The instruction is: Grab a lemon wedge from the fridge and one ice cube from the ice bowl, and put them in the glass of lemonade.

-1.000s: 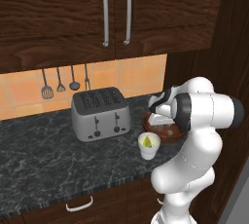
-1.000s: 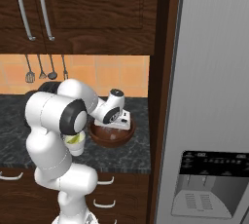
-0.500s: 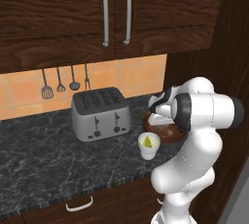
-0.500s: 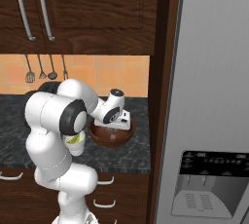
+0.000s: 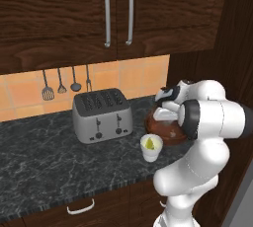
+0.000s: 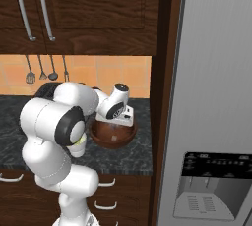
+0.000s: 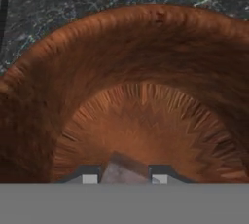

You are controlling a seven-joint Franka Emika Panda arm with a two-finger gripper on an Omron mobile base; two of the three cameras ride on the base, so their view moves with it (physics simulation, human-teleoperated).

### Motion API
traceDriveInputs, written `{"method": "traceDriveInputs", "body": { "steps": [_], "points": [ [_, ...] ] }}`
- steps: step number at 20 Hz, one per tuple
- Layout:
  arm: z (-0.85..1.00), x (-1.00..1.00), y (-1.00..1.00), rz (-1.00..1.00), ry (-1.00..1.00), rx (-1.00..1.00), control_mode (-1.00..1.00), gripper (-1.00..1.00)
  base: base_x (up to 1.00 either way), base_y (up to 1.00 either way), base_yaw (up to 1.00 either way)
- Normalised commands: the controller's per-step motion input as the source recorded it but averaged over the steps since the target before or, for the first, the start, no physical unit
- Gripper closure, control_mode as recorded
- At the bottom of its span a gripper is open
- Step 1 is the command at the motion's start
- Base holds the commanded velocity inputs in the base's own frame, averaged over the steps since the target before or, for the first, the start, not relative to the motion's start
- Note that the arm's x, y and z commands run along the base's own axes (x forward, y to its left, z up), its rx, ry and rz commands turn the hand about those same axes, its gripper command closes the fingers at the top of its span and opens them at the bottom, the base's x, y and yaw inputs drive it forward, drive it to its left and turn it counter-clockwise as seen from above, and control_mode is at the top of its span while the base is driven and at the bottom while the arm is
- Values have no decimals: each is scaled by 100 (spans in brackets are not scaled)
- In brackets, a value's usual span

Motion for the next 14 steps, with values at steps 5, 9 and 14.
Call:
{"method": "traceDriveInputs", "body": {
  "steps": [5, 9, 14],
  "points": [
    [44, 0, -20, 0, 0, 7, -100, 100, 0, 0, 0],
    [43, 0, -23, 0, 0, 6, -100, 100, 0, 0, 0],
    [34, 0, -39, 0, 0, 8, -100, 100, 0, 0, 0]
  ]
}}
